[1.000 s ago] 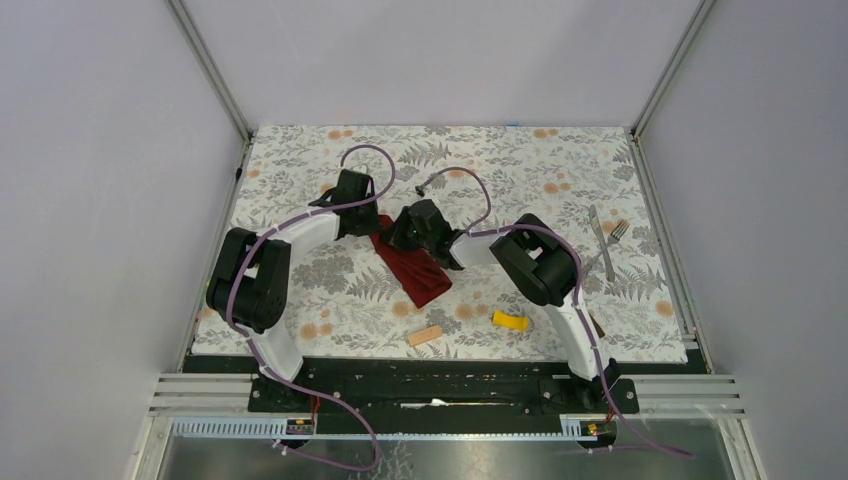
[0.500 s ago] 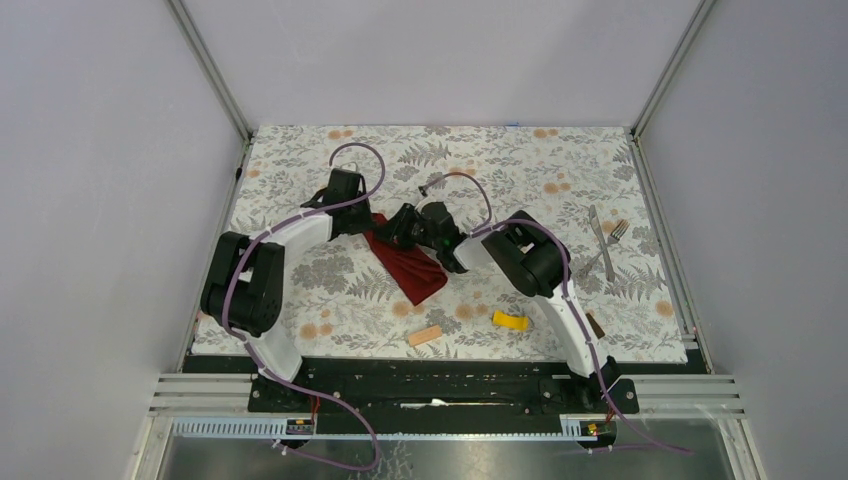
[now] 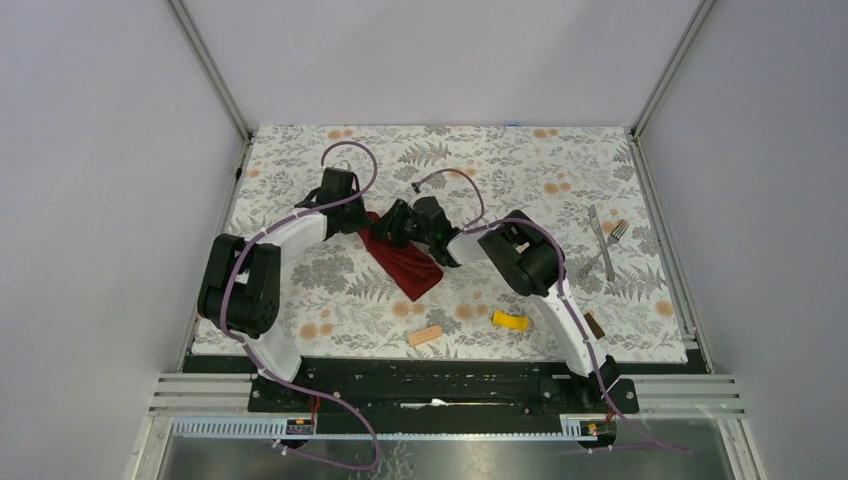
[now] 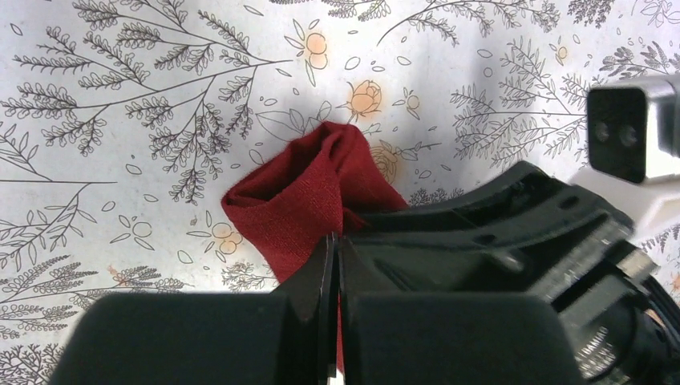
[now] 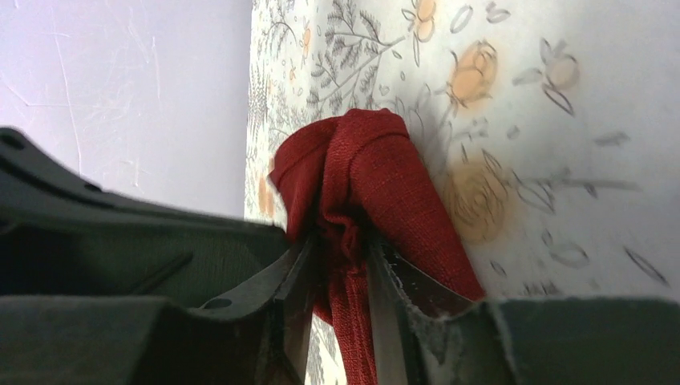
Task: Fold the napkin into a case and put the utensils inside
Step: Stuff the top corner of the smaller-rectangle-folded napkin at the center of the board.
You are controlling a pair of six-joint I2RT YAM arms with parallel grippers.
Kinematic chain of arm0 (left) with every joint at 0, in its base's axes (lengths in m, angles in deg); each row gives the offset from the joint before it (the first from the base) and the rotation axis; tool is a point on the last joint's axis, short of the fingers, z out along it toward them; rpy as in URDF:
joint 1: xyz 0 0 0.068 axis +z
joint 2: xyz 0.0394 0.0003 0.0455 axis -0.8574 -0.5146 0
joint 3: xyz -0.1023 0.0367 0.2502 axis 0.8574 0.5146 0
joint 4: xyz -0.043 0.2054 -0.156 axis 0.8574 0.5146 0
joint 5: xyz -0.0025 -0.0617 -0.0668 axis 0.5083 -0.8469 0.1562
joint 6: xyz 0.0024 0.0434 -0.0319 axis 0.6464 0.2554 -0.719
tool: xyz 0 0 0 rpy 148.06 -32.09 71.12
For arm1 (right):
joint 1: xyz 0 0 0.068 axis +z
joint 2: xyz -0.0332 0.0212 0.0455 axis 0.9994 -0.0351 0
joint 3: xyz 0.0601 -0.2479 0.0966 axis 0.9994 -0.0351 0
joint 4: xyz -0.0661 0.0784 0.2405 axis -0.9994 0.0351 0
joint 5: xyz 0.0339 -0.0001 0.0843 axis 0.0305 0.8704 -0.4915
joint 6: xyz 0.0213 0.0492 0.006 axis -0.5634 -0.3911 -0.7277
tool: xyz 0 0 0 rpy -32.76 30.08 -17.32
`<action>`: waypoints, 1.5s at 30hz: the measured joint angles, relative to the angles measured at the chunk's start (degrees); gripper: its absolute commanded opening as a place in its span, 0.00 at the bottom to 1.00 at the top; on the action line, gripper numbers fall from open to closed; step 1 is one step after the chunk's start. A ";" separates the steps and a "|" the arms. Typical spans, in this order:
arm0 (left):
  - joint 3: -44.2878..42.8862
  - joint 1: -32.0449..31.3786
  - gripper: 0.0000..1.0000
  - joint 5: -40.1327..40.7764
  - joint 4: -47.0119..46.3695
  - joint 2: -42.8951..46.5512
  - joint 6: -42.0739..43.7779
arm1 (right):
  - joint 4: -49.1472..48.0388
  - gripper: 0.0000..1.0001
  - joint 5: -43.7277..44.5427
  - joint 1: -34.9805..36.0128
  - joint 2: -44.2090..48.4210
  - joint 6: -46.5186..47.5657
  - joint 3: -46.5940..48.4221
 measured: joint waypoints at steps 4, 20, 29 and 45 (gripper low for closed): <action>0.63 0.57 0.00 -0.42 0.35 0.11 -0.02 | -1.20 0.45 -1.97 -1.53 4.28 0.20 -6.58; 1.99 0.81 0.00 -2.40 0.66 0.11 -0.42 | -0.57 0.53 -6.93 -3.32 7.19 3.69 -9.66; 1.99 0.81 0.00 -3.28 0.59 0.13 -0.42 | 1.75 0.50 -7.45 -3.85 10.64 7.13 -10.69; 1.99 0.81 0.00 -4.74 0.52 0.76 -0.44 | 3.58 0.09 -7.98 -3.98 6.03 5.16 -5.33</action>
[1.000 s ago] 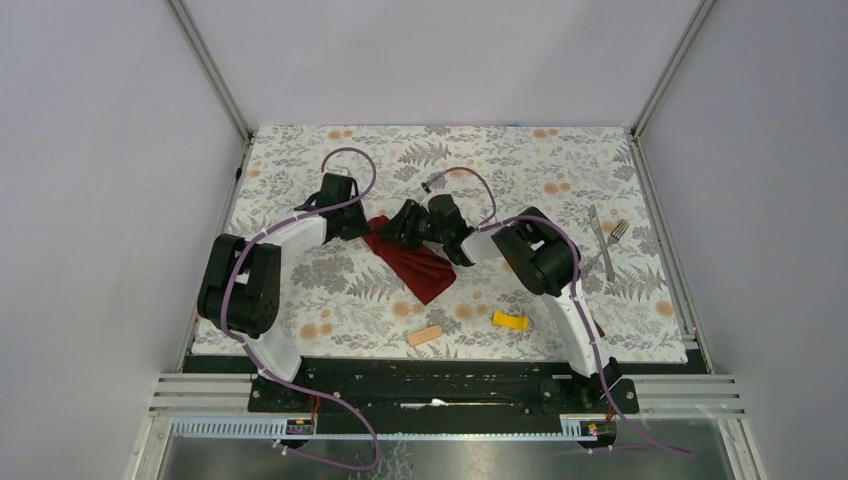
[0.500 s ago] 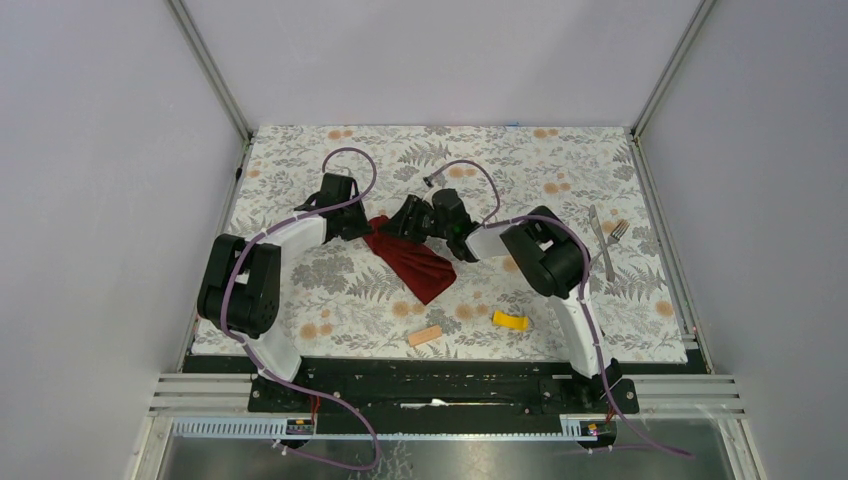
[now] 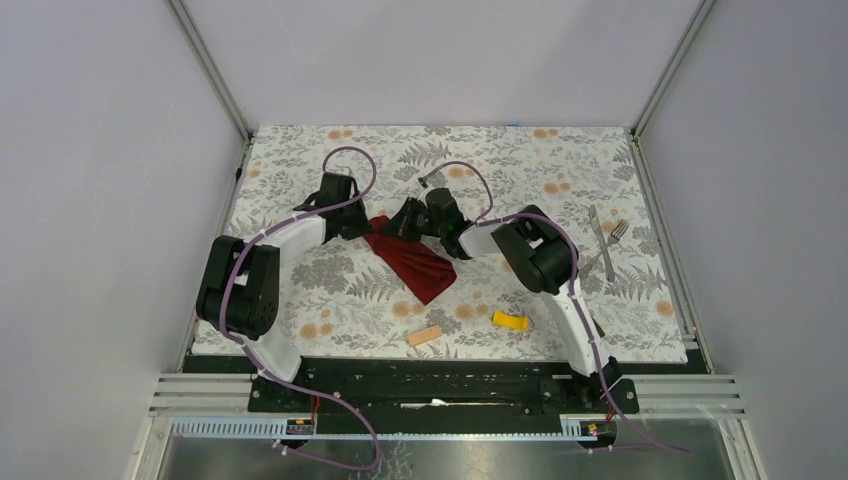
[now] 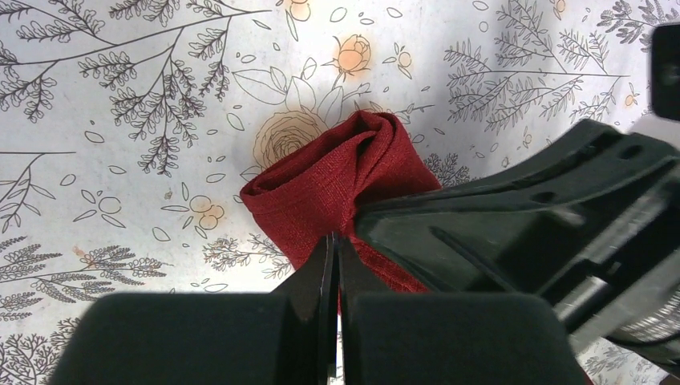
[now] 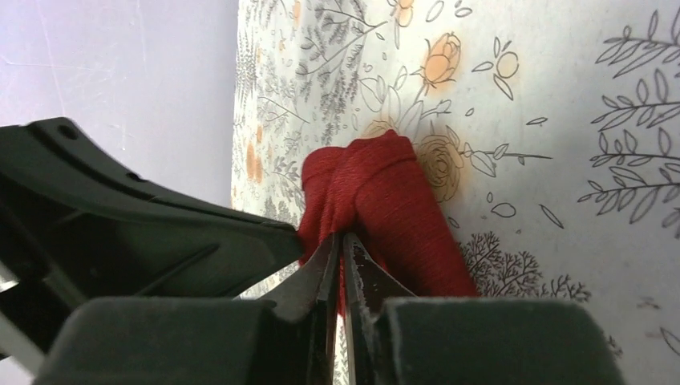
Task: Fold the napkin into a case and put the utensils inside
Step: Stuff the top corner of the smaller-rectangle-folded napkin at the center of the board.
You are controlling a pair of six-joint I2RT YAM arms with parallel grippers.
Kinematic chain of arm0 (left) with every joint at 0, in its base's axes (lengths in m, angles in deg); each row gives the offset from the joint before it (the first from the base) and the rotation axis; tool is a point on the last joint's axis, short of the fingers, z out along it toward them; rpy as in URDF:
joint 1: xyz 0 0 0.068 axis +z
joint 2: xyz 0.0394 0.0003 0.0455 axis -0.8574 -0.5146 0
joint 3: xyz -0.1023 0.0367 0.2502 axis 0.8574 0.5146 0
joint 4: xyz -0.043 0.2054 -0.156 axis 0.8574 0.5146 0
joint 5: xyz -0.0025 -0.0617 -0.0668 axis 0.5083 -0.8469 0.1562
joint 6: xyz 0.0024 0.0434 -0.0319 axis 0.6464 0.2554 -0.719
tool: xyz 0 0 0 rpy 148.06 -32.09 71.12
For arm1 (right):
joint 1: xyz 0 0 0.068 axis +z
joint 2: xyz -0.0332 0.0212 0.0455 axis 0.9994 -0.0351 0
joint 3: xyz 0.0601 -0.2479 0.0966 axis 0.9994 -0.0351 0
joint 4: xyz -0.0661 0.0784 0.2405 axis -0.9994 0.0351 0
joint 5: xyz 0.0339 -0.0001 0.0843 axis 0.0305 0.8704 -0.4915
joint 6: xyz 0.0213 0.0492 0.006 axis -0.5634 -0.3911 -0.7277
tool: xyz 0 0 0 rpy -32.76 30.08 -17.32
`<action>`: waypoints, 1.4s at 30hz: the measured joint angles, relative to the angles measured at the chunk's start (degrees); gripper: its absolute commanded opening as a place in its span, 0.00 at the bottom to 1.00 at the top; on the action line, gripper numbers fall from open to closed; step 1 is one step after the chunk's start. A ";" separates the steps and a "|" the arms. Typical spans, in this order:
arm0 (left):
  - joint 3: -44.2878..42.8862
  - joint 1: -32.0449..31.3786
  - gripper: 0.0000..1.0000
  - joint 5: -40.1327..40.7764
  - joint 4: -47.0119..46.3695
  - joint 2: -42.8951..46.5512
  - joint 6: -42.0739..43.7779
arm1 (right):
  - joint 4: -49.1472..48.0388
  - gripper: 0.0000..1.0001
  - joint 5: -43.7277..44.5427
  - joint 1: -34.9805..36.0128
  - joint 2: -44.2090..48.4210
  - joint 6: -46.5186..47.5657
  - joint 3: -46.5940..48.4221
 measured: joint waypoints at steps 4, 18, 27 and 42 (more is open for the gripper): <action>0.00 0.00 0.00 -0.35 0.00 0.00 -0.02 | 0.07 0.08 0.09 1.05 -2.23 -0.96 1.53; 1.46 1.66 0.46 -0.72 0.46 0.79 -2.25 | 1.62 0.18 0.96 3.26 -5.14 -0.66 6.12; 12.04 5.79 0.49 2.93 2.38 19.58 -7.10 | 4.00 0.17 0.02 2.78 -3.34 1.22 4.66; 10.84 7.50 0.28 -6.40 -6.36 0.98 -11.74 | 4.90 0.00 0.22 3.34 -3.34 0.94 4.79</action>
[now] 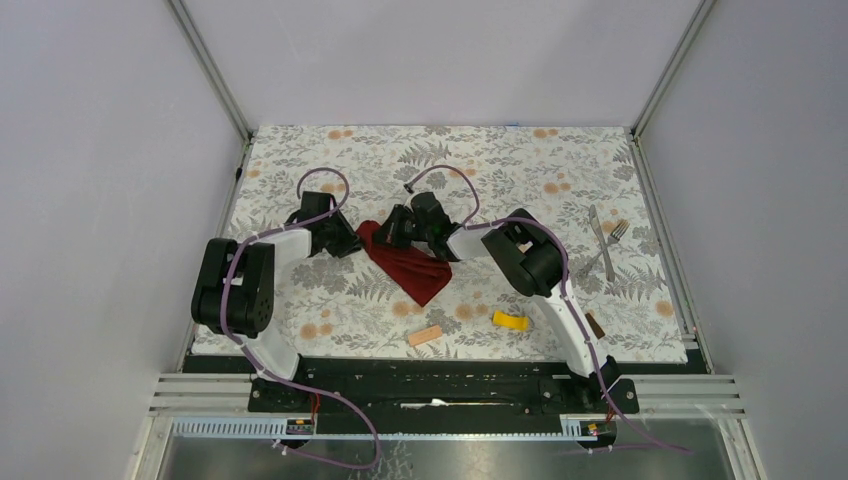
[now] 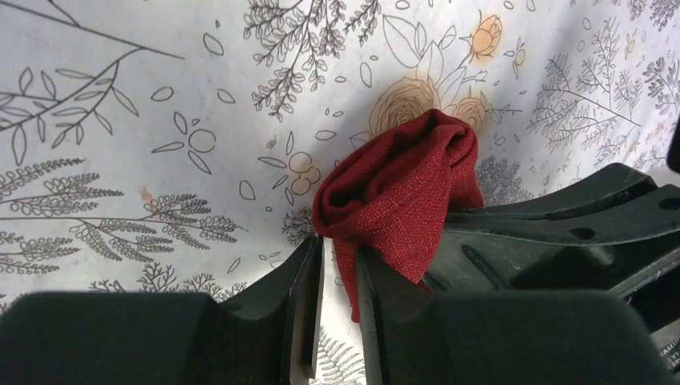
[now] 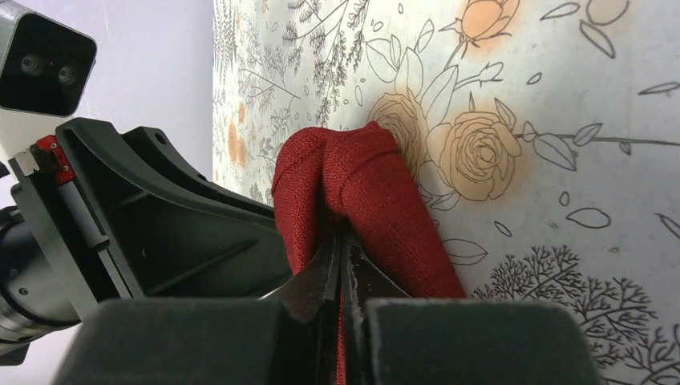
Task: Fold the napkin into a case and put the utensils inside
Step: Stuff the top corner of the smaller-rectangle-folded napkin at the center of the board.
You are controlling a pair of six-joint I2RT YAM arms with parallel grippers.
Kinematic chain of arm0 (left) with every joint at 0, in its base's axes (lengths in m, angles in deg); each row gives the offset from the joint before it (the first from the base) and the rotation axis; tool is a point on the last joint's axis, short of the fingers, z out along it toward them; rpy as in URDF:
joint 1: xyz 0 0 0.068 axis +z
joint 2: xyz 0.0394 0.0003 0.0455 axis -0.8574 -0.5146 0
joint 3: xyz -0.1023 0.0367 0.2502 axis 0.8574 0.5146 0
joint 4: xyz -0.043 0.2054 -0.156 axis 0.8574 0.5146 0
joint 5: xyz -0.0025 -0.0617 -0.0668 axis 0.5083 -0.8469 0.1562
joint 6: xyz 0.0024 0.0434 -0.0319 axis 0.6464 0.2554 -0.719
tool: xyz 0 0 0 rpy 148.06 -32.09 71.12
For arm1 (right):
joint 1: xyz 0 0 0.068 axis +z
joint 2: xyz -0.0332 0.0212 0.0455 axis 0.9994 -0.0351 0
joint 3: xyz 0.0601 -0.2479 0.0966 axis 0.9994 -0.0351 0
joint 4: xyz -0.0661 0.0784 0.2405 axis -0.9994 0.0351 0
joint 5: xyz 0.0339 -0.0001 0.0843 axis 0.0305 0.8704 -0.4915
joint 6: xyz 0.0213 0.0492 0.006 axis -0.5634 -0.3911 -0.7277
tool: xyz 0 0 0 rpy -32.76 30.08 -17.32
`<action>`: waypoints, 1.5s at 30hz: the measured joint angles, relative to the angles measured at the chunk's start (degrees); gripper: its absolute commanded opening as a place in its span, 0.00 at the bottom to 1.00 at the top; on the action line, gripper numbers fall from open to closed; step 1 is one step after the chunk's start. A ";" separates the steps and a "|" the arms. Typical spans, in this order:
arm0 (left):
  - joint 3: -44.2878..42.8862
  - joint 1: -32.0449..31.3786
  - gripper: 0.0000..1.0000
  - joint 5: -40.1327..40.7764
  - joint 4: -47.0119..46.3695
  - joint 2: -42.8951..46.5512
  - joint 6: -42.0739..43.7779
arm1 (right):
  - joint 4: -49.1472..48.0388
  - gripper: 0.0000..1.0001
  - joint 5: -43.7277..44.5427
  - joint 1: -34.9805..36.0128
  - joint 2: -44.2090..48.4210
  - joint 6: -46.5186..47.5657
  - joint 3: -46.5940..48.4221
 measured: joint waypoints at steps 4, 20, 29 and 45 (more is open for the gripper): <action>-1.60 -0.66 0.25 -0.02 -0.09 -1.64 0.85 | 1.86 0.00 1.62 0.52 -0.07 -0.37 1.44; -1.05 -1.01 0.30 0.81 -0.46 -0.92 2.34 | 1.95 0.20 3.32 0.70 1.11 -2.95 -0.17; 3.63 -1.92 0.33 0.11 -1.27 3.26 2.32 | 13.31 0.29 -0.22 0.24 9.14 6.36 -3.61; 9.27 -1.92 0.39 -4.39 -4.02 7.32 1.55 | 41.62 0.79 4.87 0.94 24.74 40.87 -2.97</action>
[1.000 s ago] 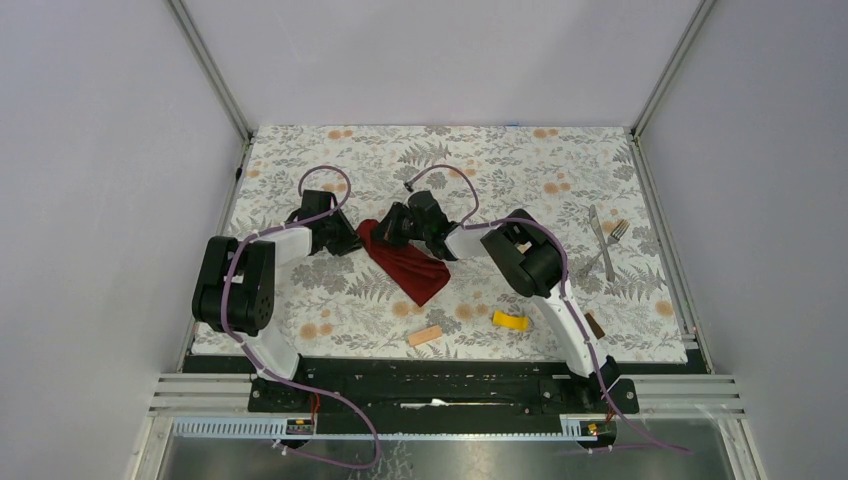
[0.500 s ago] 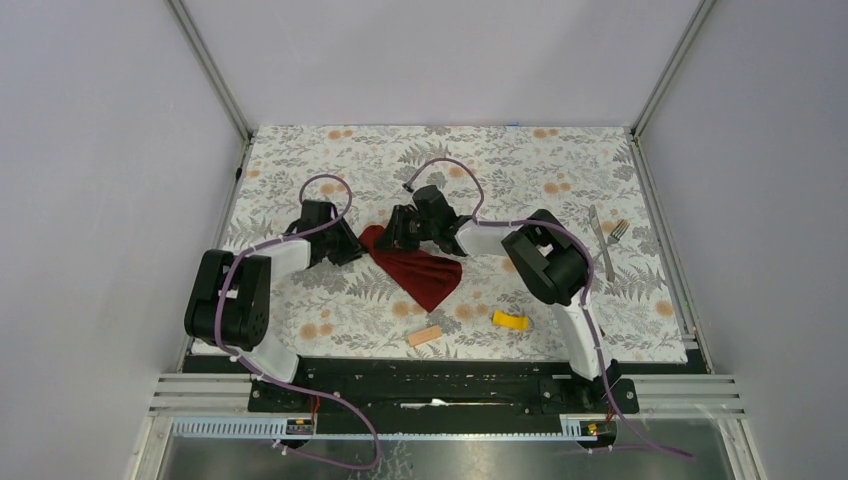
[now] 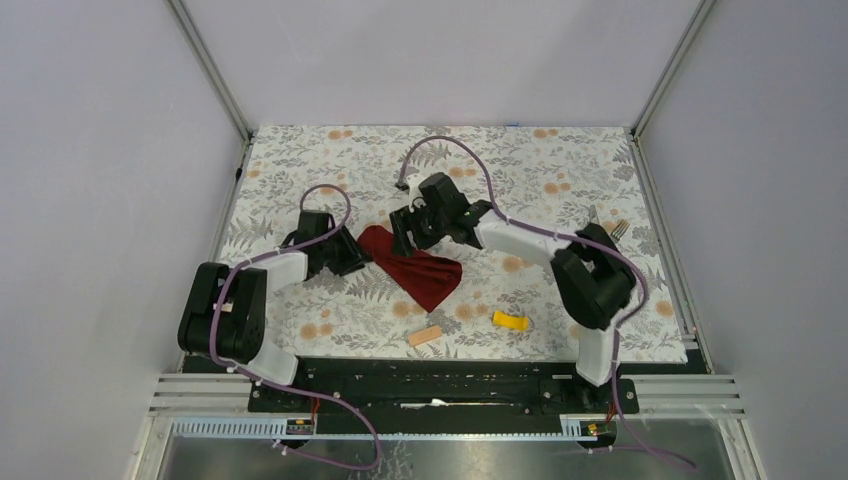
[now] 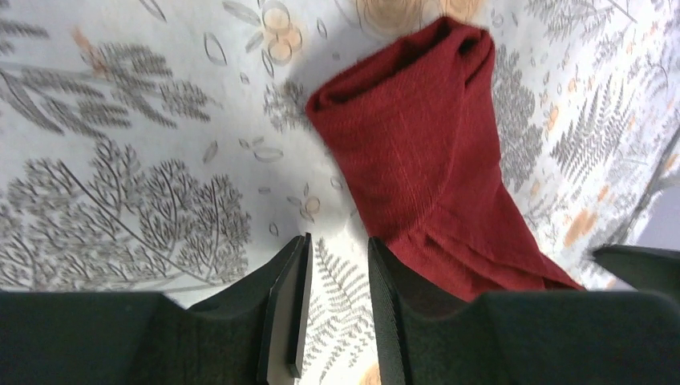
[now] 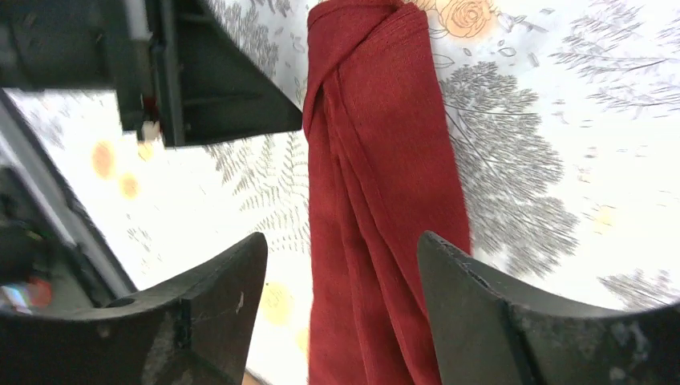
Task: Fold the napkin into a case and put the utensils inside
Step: Stuff the top corner of the smaller-rectangle-folded napkin at the center of the board.
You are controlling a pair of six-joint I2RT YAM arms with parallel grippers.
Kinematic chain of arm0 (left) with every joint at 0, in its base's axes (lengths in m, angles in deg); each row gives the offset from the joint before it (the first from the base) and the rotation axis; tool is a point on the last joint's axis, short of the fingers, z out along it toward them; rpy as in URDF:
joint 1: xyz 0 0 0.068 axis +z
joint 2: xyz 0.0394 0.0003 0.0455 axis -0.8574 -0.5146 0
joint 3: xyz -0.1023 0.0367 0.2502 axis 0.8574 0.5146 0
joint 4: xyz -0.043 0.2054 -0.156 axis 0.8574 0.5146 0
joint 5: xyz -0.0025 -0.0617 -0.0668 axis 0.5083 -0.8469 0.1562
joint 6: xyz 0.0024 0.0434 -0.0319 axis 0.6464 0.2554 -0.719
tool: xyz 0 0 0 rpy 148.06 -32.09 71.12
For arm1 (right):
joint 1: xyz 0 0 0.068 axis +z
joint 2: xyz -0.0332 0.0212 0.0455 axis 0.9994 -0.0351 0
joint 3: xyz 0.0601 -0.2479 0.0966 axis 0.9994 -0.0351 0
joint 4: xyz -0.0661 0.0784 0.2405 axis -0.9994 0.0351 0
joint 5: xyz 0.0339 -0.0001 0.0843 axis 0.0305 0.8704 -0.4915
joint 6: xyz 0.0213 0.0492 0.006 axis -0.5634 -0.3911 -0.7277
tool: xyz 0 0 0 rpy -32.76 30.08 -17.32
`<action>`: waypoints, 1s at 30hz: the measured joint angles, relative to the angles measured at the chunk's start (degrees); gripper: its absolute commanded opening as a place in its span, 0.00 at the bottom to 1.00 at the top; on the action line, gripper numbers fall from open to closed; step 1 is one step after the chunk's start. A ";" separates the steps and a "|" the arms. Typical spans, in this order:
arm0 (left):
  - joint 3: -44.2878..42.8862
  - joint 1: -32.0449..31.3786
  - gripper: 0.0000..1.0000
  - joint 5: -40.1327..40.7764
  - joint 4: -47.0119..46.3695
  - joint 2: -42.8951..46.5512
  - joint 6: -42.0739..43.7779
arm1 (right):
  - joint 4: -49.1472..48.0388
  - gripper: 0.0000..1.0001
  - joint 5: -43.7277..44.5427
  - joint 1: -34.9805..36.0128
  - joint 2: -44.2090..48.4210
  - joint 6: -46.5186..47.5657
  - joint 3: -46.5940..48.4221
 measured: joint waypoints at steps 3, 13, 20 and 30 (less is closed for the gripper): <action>1.88 -0.04 0.42 -2.38 0.00 1.57 -0.94 | 2.73 0.81 5.64 2.56 7.45 10.73 -3.56; 10.34 -0.35 0.50 -12.50 -5.25 5.70 -9.90 | 7.19 0.84 13.92 6.69 13.20 29.35 -8.15; 13.86 -2.51 0.50 -15.72 -10.27 5.81 -17.11 | 8.85 0.85 17.40 7.34 10.75 32.89 -9.09; 16.98 -4.76 0.46 -16.02 -18.43 4.17 -25.33 | 8.63 0.74 18.71 7.56 8.22 34.03 -10.21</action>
